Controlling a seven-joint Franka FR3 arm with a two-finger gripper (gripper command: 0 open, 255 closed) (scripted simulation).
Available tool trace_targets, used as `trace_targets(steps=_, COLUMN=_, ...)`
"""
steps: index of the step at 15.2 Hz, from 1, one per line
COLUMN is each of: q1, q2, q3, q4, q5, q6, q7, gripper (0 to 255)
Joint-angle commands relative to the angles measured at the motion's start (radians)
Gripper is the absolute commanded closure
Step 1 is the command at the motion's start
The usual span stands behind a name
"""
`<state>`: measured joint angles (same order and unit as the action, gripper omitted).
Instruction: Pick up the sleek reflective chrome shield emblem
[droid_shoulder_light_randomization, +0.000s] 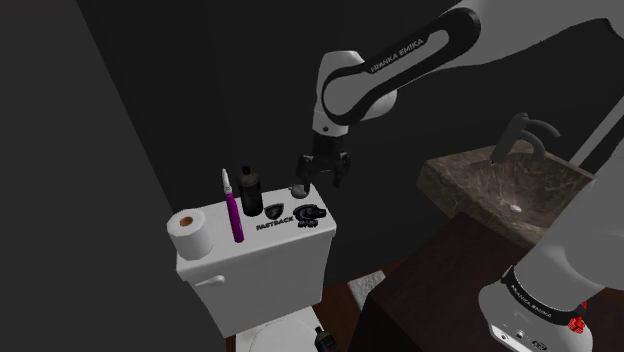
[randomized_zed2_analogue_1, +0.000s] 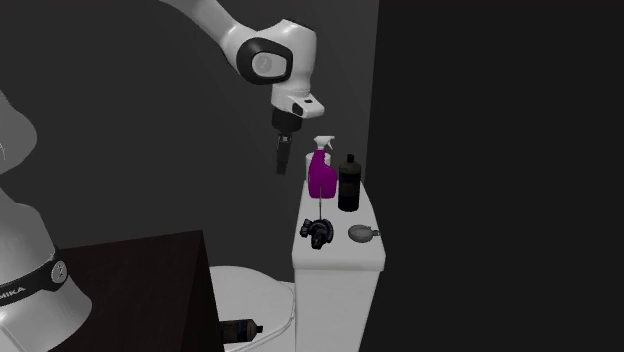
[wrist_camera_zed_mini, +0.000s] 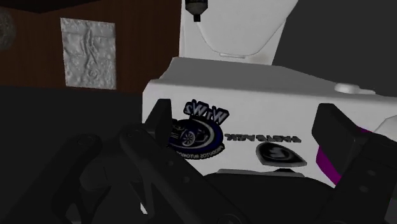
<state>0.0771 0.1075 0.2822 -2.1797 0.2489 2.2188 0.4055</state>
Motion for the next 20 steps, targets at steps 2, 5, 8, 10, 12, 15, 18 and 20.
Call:
trace_targets(steps=2, q1=0.016, q2=0.117, q3=0.001, q4=0.075, q5=-0.014, q6=0.056, q7=0.055, gripper=0)
trace_targets(steps=5, q1=0.037, q2=0.233, q3=-0.006, q4=0.169, q5=-0.031, q6=0.092, q7=0.109, gripper=0)
trace_targets(steps=8, q1=0.061, q2=0.348, q3=-0.018, q4=0.275, q5=-0.045, q6=0.115, q7=0.158, gripper=0)
trace_targets(steps=10, q1=0.078, q2=0.426, q3=-0.027, q4=0.354, q5=-0.053, q6=0.124, q7=0.189, gripper=0)
trace_targets(steps=12, q1=0.095, q2=0.504, q3=-0.037, q4=0.439, q5=-0.059, q6=0.127, q7=0.218, gripper=0)
trace_targets(steps=15, q1=0.111, q2=0.585, q3=-0.048, q4=0.523, q5=-0.063, q6=0.133, q7=0.241, gripper=0)
trace_targets(steps=18, q1=0.113, q2=0.613, q3=-0.049, q4=0.526, q5=-0.064, q6=0.157, q7=0.235, gripper=0)
trace_targets(steps=20, q1=0.115, q2=0.633, q3=-0.050, q4=0.529, q5=-0.065, q6=0.173, q7=0.231, gripper=0)
